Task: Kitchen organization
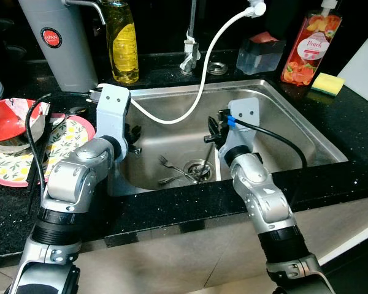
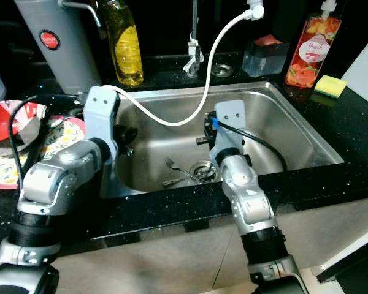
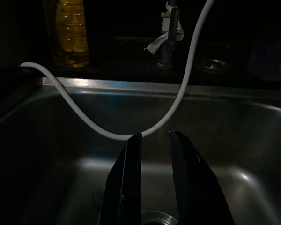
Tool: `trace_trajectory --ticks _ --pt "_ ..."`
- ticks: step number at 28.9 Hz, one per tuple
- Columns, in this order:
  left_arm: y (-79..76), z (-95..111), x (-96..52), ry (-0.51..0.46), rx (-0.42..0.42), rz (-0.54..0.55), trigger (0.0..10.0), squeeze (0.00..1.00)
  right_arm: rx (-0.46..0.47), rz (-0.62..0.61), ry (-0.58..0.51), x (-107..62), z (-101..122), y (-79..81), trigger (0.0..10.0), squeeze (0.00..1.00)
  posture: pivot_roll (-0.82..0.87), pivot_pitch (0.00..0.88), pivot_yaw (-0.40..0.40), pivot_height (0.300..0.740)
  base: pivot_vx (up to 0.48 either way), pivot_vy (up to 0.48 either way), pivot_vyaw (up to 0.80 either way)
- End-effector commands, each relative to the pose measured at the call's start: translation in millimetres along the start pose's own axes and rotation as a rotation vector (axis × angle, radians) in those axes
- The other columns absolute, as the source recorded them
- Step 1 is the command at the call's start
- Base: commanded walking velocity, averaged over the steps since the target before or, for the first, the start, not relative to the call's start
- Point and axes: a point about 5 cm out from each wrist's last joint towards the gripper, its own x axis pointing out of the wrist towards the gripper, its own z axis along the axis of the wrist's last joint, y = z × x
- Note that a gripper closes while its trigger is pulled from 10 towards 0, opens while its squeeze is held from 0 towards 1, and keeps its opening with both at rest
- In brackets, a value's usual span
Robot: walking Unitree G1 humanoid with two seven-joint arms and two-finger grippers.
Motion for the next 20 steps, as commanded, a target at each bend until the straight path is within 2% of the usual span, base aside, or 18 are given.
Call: trace_trajectory --ticks 1,5,7,11,15,17,20 --pt "-1.7 0 1.0 -0.013 -0.003 -0.009 10.0 0.00 0.001 0.002 0.001 0.3 -3 1.7 10.0 0.00 0.09 0.000 0.010 0.740 0.000 0.000 0.00" --pt "-7.9 5 0.5 -0.051 0.018 -0.020 10.0 0.00 0.026 -0.034 0.017 0.5 -7 -1.7 10.0 0.00 0.09 0.000 0.003 0.740 0.000 0.000 0.00" --pt "-7.3 5 1.0 -0.054 0.022 -0.009 10.0 0.00 0.010 -0.012 0.018 0.2 -7 0.7 10.0 0.00 0.09 0.000 0.004 0.740 0.000 0.000 0.00" --pt "-0.1 -6 3.1 0.043 0.034 0.048 10.0 0.00 0.030 -0.028 0.035 -2.6 -11 -5.0 10.0 0.00 0.10 0.000 -0.013 0.740 0.000 0.000 0.00" --pt "8.0 -7 0.5 0.048 0.038 0.088 10.0 0.00 0.035 -0.017 0.041 -2.7 -11 -5.5 10.0 0.00 0.11 0.000 -0.020 0.740 0.000 0.000 0.00" --pt "6.2 -10 -0.8 0.058 0.084 0.097 10.0 0.00 0.025 -0.011 0.042 -1.4 -13 -6.0 10.0 0.00 0.12 0.000 -0.027 0.740 0.000 0.000 0.00" --pt "1.6 -11 -1.9 0.067 0.100 0.083 10.0 0.00 0.034 -0.016 0.041 3.0 -11 -6.3 10.0 0.00 0.13 0.000 -0.039 0.740 0.000 0.000 0.00"
